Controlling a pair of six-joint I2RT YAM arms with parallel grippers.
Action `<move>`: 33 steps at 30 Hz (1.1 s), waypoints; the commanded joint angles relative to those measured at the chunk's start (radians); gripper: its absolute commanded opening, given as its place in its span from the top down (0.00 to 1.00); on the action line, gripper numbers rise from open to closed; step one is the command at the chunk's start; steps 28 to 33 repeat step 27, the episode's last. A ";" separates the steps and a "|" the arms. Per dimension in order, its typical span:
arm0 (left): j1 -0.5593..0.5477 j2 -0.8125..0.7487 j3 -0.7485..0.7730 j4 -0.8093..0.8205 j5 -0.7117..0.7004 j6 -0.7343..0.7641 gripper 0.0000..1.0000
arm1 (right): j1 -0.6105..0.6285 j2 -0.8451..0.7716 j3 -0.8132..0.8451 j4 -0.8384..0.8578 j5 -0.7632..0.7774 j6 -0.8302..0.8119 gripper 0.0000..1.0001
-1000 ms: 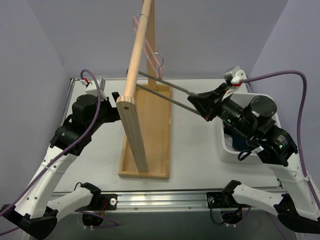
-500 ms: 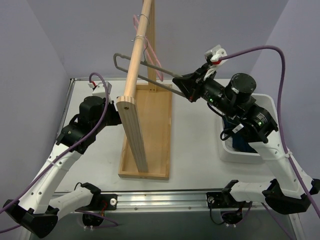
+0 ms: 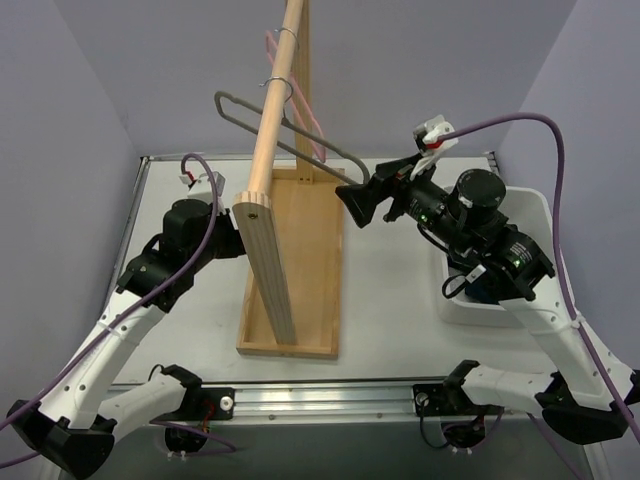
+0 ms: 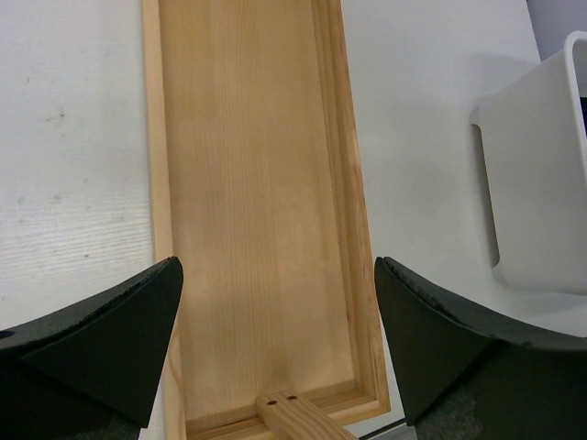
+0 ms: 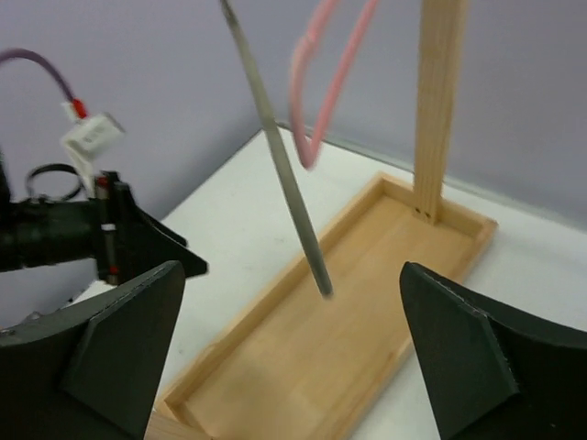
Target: Remove the skirt from the hanger
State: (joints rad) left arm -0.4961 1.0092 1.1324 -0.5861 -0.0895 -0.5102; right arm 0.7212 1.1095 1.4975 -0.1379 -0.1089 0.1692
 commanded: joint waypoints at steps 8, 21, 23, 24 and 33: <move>0.005 -0.130 -0.170 0.075 -0.006 -0.213 0.06 | 0.000 -0.411 -0.502 -0.137 0.561 0.321 0.00; 0.008 -0.397 -0.467 0.058 0.063 -0.547 0.06 | 0.018 -0.827 -0.810 -0.249 0.538 0.616 0.00; 0.010 -0.454 -0.509 0.051 0.089 -0.577 0.06 | 0.017 -0.878 -0.882 -0.232 0.520 0.647 0.00; 0.008 -0.472 -0.528 0.052 0.099 -0.590 0.06 | 0.017 -0.937 -0.916 -0.194 0.506 0.673 0.00; 0.008 -0.558 -0.612 0.097 0.203 -0.639 0.06 | 0.017 -1.049 -1.037 -0.110 0.424 0.704 0.00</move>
